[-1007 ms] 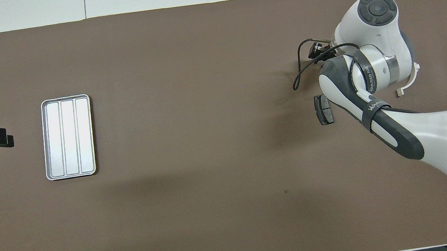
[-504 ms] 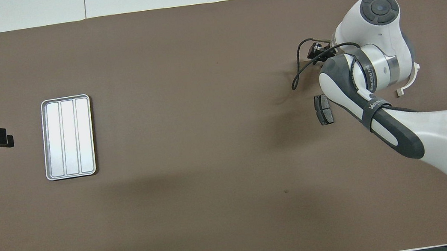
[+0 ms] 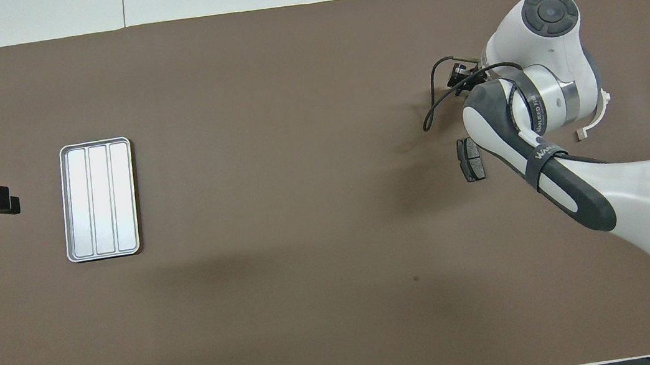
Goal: Pick bearing gear from pile to tray
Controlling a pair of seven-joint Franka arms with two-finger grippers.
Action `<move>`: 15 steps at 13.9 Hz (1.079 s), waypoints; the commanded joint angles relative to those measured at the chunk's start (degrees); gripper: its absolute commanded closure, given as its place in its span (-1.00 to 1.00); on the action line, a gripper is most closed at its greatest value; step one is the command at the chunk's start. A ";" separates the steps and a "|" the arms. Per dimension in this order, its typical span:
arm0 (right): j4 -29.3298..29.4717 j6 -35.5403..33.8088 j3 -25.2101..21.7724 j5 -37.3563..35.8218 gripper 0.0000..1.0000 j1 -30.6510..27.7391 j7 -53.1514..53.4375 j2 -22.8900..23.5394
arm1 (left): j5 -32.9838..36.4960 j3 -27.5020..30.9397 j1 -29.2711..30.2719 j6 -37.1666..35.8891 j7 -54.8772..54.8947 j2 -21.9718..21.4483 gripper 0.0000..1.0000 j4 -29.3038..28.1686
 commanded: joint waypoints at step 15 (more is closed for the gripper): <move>-1.54 -2.31 0.71 0.84 0.67 -0.24 1.55 -0.64 | -0.67 0.38 -0.34 0.35 -0.12 -1.40 -1.00 -1.51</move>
